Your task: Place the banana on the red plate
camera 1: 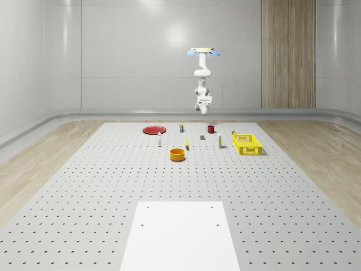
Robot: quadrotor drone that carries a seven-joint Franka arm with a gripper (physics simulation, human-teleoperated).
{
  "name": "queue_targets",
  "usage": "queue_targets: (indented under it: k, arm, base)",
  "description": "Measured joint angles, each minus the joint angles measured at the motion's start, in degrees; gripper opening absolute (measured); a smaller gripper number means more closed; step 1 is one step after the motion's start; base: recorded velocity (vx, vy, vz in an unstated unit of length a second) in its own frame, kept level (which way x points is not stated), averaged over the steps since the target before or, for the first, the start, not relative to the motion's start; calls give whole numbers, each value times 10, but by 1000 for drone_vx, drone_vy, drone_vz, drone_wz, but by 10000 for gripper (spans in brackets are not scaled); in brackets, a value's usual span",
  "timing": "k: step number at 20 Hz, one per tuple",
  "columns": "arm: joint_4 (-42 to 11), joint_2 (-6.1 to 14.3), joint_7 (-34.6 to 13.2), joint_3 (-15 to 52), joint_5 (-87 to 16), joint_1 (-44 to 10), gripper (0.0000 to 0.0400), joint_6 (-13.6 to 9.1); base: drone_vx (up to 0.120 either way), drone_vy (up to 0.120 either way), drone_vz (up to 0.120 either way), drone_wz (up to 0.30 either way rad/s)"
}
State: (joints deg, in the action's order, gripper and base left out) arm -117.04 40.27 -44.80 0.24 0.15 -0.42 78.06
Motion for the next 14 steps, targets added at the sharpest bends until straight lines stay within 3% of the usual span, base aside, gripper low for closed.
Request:
queue_targets:
  k: [14]
  arm:
    - [-2, 3, 0, 1, -1, -1, 400, 5]
  base:
    - [120, -120, 0, 0]
